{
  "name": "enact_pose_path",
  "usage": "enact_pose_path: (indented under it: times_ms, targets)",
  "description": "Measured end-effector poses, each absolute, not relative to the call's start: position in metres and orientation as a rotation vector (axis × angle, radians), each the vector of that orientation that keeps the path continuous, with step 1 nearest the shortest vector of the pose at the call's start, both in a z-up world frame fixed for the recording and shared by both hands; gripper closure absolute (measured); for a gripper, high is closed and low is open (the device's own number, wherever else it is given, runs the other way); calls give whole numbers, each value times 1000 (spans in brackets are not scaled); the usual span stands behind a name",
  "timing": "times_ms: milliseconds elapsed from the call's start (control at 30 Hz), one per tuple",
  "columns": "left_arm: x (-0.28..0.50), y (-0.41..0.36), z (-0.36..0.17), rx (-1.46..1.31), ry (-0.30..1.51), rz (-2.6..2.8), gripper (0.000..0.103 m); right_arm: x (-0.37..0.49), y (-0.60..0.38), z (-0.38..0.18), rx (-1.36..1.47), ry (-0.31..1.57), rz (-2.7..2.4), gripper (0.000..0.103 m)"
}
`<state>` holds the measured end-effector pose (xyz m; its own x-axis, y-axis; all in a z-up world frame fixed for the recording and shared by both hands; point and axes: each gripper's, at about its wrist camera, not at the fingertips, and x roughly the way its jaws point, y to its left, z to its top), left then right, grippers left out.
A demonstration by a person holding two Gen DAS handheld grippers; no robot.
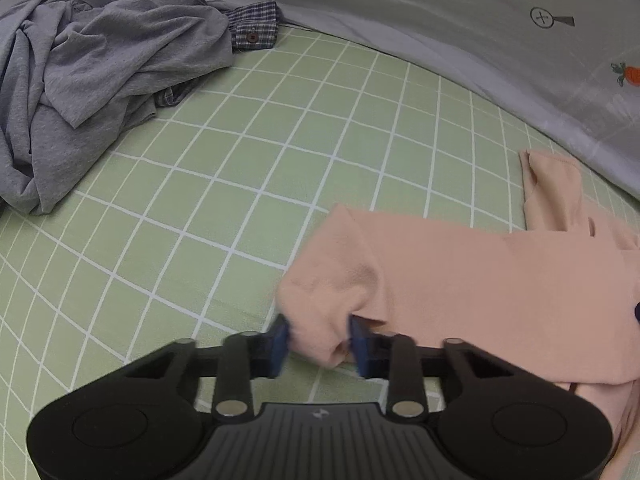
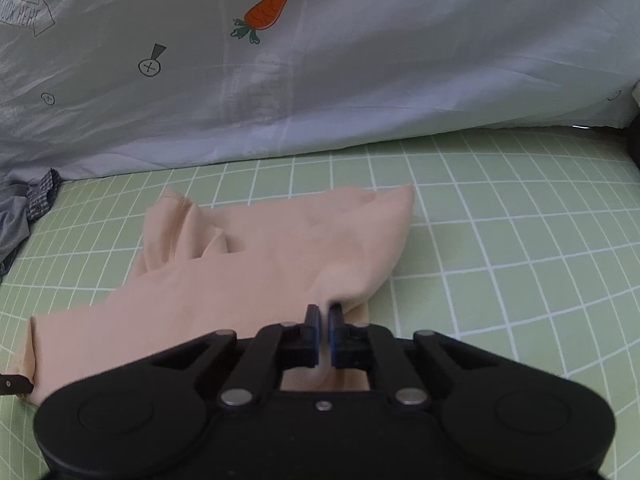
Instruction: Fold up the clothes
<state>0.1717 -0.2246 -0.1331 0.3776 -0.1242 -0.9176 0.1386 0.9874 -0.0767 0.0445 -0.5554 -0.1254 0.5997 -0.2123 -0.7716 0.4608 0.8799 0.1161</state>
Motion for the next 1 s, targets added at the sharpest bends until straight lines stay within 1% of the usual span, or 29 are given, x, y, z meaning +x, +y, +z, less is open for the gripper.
enact_pose_path:
  times_ms: [133,333,433,467,500,533,567,600,633,733,833,867,900,933,967,1000]
  targets:
    - [170,-215,-112,-29,1105,-177,85,37,-553,-108,314,777,-386,99]
    - [166,-178,-39,-153,920,-160,86,34,-544,-65,340,638,-309,99]
    - [174,-163,-35,-204,888,-124,86,50,-542,-67,362,617,-248,98]
    - [178,-160,-43,-206,898,-104,86,60,-544,-74,379,647,-237,94]
    - [181,-157,-51,-208,915,-83,86,66,-547,-82,398,679,-250,86]
    - [183,-155,-60,-211,939,-62,86,70,-549,-88,424,700,-282,67]
    - [185,-152,-67,-221,963,-51,85,73,-552,-93,451,718,-312,56]
    - [185,-149,-74,-239,983,-50,85,72,-556,-95,485,709,-324,51]
    - [184,-147,-79,-248,997,-46,85,71,-560,-97,517,701,-334,44]
    - [181,-145,-94,-222,1026,-29,85,77,-573,-107,550,727,-328,42]
    - [181,-142,-103,-225,1048,-22,85,94,-590,-126,601,793,-300,42]
    - [181,-141,-106,-226,1053,-19,85,99,-597,-132,624,800,-283,46]
    - [181,-140,-108,-227,1058,-16,85,105,-603,-137,644,806,-266,53]
    - [181,-139,-110,-225,1059,-12,85,112,-607,-140,642,803,-241,82]
    - [182,-138,-112,-219,1060,-7,85,118,-612,-142,638,801,-221,91]
    - [183,-137,-115,-220,1064,-6,85,124,-614,-143,615,798,-227,91]
